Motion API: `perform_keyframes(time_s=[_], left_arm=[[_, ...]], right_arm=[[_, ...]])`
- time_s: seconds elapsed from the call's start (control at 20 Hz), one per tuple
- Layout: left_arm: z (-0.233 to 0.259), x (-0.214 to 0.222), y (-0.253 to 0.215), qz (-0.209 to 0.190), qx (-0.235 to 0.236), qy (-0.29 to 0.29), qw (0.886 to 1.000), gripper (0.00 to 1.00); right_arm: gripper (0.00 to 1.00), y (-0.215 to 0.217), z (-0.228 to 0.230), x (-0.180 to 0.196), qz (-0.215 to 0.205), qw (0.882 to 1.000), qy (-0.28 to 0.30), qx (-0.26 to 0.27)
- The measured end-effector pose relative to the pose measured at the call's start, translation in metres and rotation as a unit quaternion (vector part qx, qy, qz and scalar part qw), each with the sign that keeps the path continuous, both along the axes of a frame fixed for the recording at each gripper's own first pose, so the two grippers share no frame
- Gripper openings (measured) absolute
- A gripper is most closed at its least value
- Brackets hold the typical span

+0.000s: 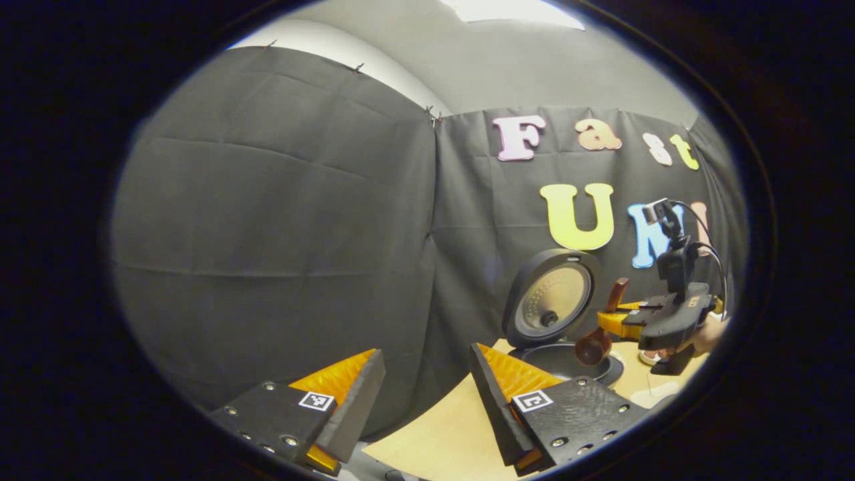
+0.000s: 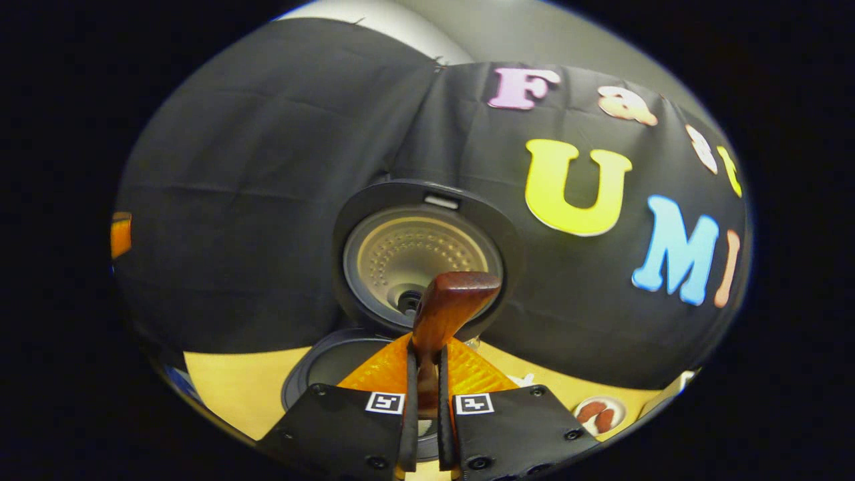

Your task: Close the left gripper, press the button to open the rice cooker; take a wooden spoon from the chopstick holder with the right hand, scoop a spoonful of rice and pour it into the rice cooker, then put the wooden spoon back into the chopstick holder.

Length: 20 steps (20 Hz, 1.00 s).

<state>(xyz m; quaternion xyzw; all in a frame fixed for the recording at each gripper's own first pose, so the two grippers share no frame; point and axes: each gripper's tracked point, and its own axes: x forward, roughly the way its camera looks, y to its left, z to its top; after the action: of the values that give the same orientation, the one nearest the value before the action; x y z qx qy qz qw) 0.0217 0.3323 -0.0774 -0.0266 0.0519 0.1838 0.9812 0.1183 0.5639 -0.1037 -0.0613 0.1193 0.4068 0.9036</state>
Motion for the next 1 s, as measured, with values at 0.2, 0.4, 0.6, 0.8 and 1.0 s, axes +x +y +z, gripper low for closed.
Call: perform_keyframes(time_s=[0.2,0.4,0.6,0.8,1.0], left_arm=[[0.008,0.008,-0.014,-0.022,0.001,-0.008,1.0,0.77],[0.016,0.035,-0.045,-0.053,0.0,-0.017,0.998,0.77],[0.024,0.053,-0.077,-0.088,0.001,-0.029,0.996,0.81],[0.031,0.071,-0.109,-0.12,-0.004,-0.037,0.992,0.84],[0.038,0.084,-0.143,-0.15,-0.007,-0.044,0.988,0.81]], right_arm=[[0.14,-0.033,0.017,0.006,-0.041,0.994,0.078,0.071],[0.14,-0.072,0.027,0.015,-0.079,0.98,0.129,0.127],[0.1,-0.124,0.031,0.025,-0.126,0.974,0.127,0.14],[0.14,-0.179,0.031,0.033,-0.171,0.968,0.118,0.138],[0.17,-0.24,0.028,0.04,-0.218,0.96,0.112,0.133]])
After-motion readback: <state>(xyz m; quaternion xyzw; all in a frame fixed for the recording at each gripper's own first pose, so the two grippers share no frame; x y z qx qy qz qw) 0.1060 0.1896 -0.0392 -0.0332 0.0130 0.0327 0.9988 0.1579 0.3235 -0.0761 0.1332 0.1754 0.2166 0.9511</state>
